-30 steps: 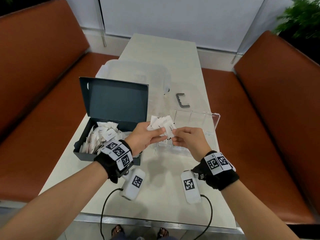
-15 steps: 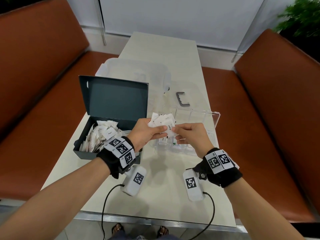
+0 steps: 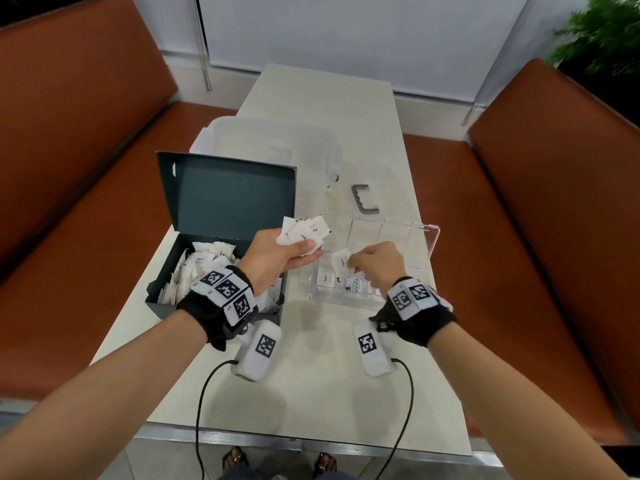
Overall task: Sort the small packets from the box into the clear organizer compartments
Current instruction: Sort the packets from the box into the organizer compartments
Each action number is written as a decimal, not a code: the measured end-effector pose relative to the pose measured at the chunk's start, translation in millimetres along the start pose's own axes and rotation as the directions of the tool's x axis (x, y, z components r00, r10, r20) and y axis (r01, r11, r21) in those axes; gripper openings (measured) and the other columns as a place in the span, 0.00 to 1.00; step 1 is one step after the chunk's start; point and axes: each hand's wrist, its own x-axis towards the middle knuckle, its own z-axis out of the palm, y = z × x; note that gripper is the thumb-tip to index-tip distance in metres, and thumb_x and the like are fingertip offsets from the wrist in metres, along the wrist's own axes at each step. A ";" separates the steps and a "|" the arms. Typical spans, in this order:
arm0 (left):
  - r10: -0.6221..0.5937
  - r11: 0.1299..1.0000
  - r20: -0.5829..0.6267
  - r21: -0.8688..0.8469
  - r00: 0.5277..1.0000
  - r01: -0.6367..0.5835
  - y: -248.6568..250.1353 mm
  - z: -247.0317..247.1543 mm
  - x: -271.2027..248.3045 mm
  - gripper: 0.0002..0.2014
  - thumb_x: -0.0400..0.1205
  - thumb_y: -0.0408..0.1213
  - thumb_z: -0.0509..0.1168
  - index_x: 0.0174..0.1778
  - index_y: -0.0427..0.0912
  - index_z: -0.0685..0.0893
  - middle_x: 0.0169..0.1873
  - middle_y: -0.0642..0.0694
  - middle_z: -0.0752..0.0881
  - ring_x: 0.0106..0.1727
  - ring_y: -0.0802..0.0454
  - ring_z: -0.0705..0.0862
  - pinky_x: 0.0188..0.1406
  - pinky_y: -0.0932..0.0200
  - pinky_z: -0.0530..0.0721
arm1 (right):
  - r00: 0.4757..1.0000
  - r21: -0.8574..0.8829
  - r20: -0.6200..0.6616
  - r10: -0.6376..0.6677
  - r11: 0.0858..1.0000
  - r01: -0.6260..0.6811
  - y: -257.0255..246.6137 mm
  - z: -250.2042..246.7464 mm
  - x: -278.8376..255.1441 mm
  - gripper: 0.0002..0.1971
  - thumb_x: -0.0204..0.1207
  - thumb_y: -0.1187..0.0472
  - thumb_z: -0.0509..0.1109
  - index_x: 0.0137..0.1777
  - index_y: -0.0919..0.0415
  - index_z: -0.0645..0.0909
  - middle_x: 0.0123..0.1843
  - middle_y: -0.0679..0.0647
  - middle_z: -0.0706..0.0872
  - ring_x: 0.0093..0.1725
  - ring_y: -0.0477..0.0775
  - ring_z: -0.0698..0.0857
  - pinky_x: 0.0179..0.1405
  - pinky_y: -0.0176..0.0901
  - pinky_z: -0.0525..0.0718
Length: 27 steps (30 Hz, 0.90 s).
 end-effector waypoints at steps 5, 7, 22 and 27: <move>0.002 1.000 0.013 -0.008 1.000 -0.002 -2.6 -5.3 -3.4 0.16 0.79 0.22 0.69 0.63 0.27 0.81 0.56 0.35 0.88 0.52 0.41 0.91 0.43 0.64 0.88 | 1.000 -0.381 0.016 0.002 0.925 0.004 -7.5 37.0 18.7 0.10 0.70 0.60 0.73 0.49 0.63 0.83 0.45 0.57 0.86 0.41 0.58 0.86 0.40 0.46 0.84; 0.000 1.000 0.015 -0.009 1.000 0.000 -3.1 -8.7 -5.0 0.15 0.79 0.22 0.69 0.63 0.28 0.81 0.56 0.35 0.88 0.53 0.42 0.91 0.45 0.64 0.88 | 1.000 -0.486 -0.014 -0.016 0.874 0.007 -7.8 46.5 25.3 0.09 0.71 0.59 0.72 0.50 0.61 0.81 0.45 0.56 0.84 0.39 0.58 0.84 0.37 0.44 0.81; -0.006 0.999 0.035 -0.048 0.999 0.007 -5.9 -35.6 -13.4 0.15 0.79 0.24 0.70 0.62 0.29 0.82 0.55 0.37 0.90 0.55 0.40 0.90 0.48 0.61 0.88 | 0.981 -0.868 0.059 -0.186 0.475 0.142 8.3 74.0 47.7 0.15 0.73 0.58 0.72 0.35 0.54 0.67 0.41 0.53 0.84 0.36 0.58 0.81 0.33 0.43 0.73; -0.016 0.999 0.043 -0.039 0.999 0.017 -4.6 -34.2 -14.7 0.16 0.80 0.24 0.69 0.65 0.28 0.81 0.58 0.35 0.88 0.55 0.40 0.90 0.52 0.59 0.89 | 0.960 -0.932 0.224 -0.165 0.252 0.261 -0.1 73.7 44.2 0.06 0.74 0.59 0.69 0.49 0.54 0.78 0.47 0.51 0.85 0.47 0.57 0.87 0.35 0.43 0.73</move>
